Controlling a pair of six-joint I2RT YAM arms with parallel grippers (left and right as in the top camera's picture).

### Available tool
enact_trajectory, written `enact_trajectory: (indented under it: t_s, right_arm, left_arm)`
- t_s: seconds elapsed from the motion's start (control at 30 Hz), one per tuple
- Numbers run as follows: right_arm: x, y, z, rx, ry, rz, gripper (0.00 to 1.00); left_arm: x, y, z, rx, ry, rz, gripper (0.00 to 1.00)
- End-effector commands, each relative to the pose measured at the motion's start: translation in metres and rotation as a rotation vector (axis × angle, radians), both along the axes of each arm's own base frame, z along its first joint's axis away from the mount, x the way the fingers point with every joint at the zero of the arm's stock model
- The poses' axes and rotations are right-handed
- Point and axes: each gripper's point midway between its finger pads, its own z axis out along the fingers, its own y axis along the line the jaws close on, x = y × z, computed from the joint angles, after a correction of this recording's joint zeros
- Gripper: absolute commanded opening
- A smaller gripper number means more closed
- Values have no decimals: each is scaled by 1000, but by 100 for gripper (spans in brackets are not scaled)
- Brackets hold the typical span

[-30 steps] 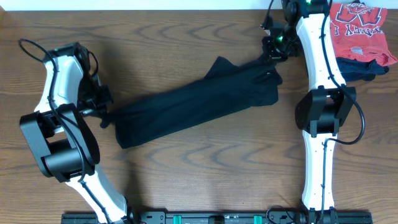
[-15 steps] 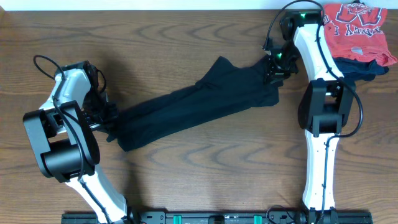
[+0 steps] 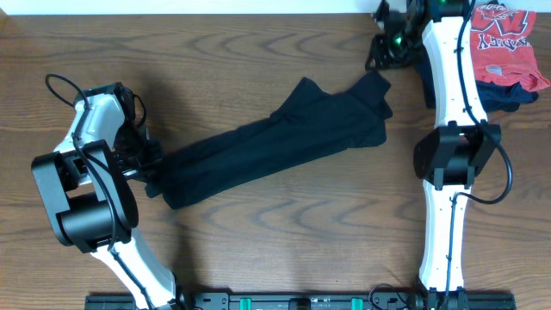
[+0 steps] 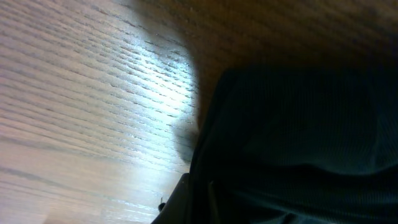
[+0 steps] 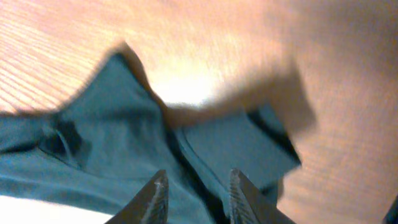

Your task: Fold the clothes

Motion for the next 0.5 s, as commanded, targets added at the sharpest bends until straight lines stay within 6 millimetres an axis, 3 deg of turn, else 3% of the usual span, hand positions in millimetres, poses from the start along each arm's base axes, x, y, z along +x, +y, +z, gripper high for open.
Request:
enact_trajectory:
  t_s: [0.0,0.27,0.47]
  right_arm:
    - [4,38,28,24,-106,104,36]
    - [10,102,-12,-39,-157,231,52]
    - [14,115,-33,-34,-169,249,56]
  left_arm:
    - [8,5,11,24,-46,-2,6]
    - [14,7,9,30,-67,-2,6]
    - [19,8,8,36,-89,-2,6]
